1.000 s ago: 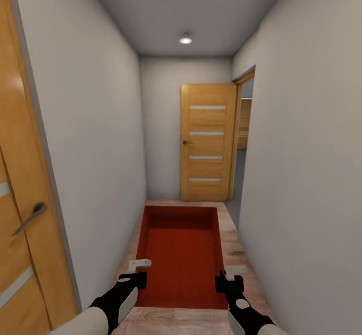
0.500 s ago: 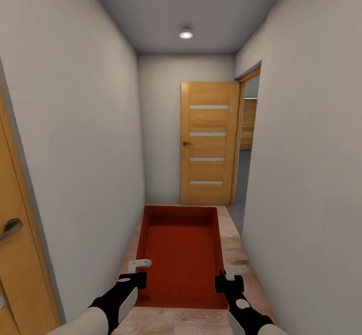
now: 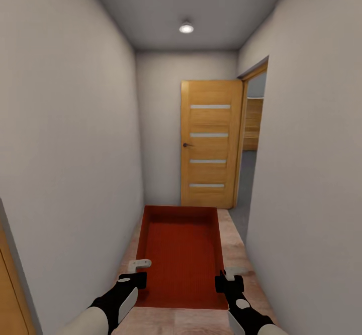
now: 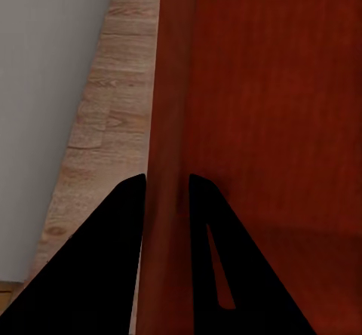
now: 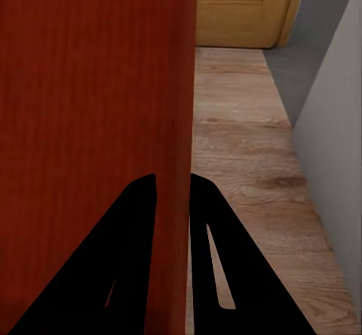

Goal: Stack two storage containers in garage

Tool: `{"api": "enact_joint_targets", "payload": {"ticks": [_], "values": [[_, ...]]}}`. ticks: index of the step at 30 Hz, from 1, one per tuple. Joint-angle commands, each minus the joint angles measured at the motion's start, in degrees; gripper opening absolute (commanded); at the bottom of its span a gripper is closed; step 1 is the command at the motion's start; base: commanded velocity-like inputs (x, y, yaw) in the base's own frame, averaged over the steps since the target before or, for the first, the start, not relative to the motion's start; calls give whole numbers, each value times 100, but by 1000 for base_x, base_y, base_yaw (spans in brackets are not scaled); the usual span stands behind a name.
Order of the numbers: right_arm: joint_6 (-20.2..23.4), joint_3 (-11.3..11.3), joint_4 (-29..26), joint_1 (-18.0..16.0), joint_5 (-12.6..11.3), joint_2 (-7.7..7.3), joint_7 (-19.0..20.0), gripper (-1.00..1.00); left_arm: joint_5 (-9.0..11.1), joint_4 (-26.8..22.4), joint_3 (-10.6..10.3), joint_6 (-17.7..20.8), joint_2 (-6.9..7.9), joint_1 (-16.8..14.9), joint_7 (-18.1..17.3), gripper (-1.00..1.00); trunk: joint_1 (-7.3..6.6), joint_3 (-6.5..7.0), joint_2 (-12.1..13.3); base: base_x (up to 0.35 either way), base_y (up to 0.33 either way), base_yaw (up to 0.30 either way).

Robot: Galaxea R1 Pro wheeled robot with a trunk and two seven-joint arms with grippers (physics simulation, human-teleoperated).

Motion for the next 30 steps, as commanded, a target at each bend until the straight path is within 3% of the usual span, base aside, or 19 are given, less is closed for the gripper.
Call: {"api": "enact_joint_targets", "payload": {"ticks": [1,30], "values": [[-21,-196,7,-5,36,1,-18,-100,-93,-29,81,41,78,-5,77,-100,4,-9,-6,322,0,0],[-12,-196,7,-5,36,1,-18,-100,-94,-29,81,41,78,-6,77,-100,4,-9,-6,322,0,0]]}}
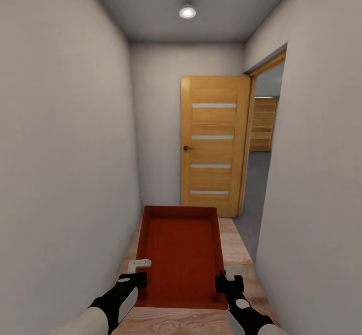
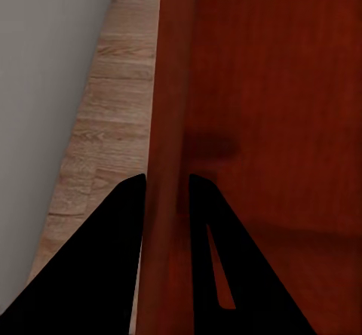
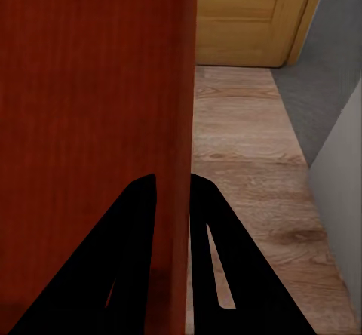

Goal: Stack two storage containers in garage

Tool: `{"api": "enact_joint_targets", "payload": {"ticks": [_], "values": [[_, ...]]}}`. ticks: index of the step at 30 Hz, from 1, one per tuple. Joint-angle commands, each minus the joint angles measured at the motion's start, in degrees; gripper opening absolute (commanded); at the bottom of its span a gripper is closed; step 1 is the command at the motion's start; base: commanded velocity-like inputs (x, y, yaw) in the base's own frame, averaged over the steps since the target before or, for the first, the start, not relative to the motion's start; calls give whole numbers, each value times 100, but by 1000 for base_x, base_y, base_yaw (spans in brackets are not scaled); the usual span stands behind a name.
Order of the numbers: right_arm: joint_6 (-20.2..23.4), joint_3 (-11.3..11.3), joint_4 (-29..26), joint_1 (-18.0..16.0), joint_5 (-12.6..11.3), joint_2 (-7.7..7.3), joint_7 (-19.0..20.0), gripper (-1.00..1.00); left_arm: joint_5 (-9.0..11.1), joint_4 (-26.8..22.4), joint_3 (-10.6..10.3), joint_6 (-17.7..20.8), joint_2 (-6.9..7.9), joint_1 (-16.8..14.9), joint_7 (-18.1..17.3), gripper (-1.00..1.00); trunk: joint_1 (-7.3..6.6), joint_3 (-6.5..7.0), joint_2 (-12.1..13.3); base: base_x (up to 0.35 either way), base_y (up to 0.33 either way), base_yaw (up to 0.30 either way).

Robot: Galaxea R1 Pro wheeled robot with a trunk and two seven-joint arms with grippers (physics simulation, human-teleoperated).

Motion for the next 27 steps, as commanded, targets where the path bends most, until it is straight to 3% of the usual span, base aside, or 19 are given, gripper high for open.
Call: {"api": "enact_joint_targets", "payload": {"ticks": [1,27], "values": [[-21,-194,10,-5,28,1,-19,-100,-102,-34,83,40,77,-5,77,-100,4,-9,-6,322,0,0],[-21,-194,10,-5,28,1,-19,-100,-101,-41,83,40,77,-5,77,-100,4,-9,-6,322,0,0]]}}
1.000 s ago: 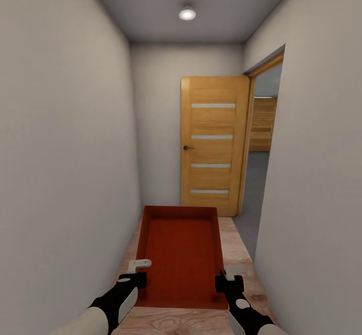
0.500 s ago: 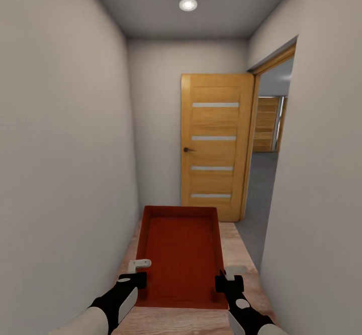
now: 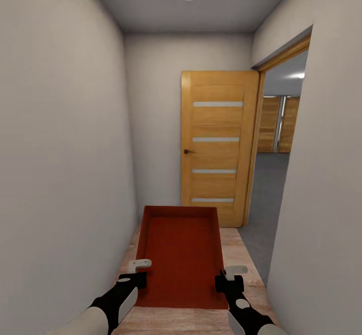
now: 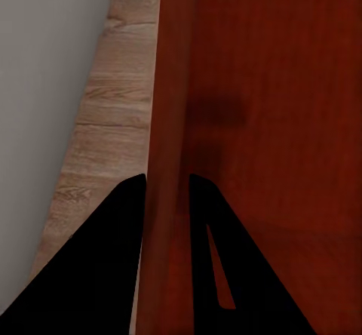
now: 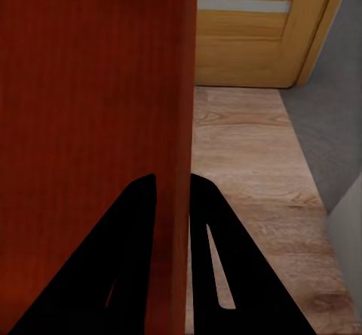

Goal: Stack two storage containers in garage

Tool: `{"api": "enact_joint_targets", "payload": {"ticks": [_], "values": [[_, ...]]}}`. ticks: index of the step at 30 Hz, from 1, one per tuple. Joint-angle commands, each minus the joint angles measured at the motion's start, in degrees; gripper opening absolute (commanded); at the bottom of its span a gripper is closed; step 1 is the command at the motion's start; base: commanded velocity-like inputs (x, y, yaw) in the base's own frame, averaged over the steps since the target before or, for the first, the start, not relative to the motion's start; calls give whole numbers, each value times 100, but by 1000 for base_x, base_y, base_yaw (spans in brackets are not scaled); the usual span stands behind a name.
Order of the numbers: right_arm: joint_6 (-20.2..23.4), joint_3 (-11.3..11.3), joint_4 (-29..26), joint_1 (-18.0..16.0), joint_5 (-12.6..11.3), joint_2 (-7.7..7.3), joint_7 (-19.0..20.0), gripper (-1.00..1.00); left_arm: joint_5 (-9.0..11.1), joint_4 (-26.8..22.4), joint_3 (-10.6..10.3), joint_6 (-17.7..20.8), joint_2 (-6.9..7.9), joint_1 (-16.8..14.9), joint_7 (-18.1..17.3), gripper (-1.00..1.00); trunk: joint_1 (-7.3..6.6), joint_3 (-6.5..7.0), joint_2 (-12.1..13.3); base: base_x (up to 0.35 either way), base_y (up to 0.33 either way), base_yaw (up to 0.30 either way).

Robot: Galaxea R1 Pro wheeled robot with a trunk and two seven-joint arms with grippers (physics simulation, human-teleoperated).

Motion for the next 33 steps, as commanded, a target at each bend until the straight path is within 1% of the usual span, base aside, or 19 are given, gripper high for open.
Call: {"api": "enact_joint_targets", "payload": {"ticks": [1,21,25,33], "values": [[-21,-189,13,-4,21,1,-20,-100,-109,-35,88,39,76,-6,76,-100,4,-9,-6,322,0,0],[-30,-189,13,-4,23,2,-20,-100,-105,-40,88,39,76,-5,76,-100,4,-9,-6,316,0,-4],[-30,-189,13,-4,22,6,-20,-100,-105,-43,88,34,76,-6,76,-100,4,-9,-6,113,0,-165],[-30,-189,13,-4,21,1,-20,-100,-105,-47,88,33,76,-6,76,-100,4,-9,-6,16,0,-265]]}}
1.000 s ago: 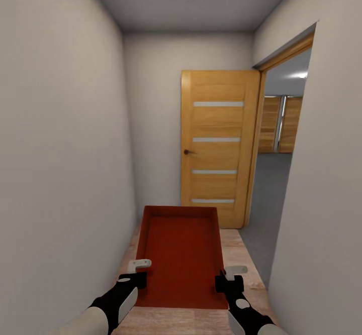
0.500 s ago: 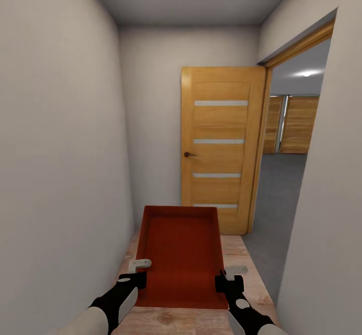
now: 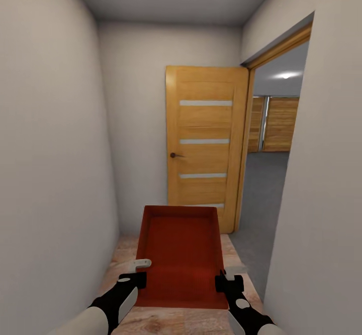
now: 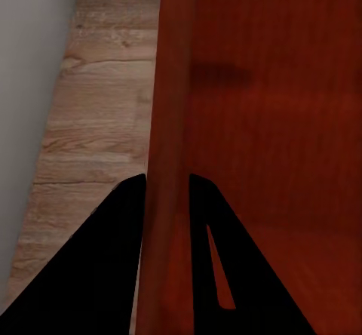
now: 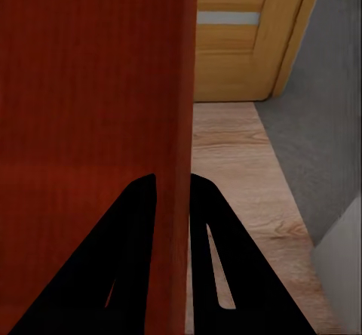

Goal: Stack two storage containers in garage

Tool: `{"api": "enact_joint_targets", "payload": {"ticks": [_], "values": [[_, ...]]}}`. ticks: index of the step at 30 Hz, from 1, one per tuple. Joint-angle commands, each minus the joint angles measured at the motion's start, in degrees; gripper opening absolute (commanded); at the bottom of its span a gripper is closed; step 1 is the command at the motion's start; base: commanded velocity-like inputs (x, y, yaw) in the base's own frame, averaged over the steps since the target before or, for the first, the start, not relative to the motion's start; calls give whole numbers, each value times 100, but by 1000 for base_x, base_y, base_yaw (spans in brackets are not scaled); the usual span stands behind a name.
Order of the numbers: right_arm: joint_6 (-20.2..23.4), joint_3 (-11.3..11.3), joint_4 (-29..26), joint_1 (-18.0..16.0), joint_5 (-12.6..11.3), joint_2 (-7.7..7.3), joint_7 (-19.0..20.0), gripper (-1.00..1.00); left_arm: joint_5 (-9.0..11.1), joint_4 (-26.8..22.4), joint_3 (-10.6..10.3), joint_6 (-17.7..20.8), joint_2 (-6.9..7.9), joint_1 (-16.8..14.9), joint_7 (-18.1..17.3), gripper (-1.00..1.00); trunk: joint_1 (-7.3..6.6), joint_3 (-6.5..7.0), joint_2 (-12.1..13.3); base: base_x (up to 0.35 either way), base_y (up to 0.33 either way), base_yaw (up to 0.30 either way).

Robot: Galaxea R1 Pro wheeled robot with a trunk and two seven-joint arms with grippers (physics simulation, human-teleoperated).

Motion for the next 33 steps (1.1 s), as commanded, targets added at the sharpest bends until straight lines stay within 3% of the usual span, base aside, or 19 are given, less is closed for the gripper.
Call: {"api": "enact_joint_targets", "payload": {"ticks": [1,16,33], "values": [[-19,-188,18,-4,19,1,-20,-100,-116,-42,98,42,75,-5,77,-100,1,-9,-8,2,0,-281],[-19,-188,18,-4,19,1,-20,-100,-116,-47,98,44,74,-5,77,-100,1,-9,-8,26,14,-285],[-19,-188,18,-4,19,1,-20,-100,-116,-47,98,47,70,-5,77,-100,1,-9,-8,225,197,-285]]}}
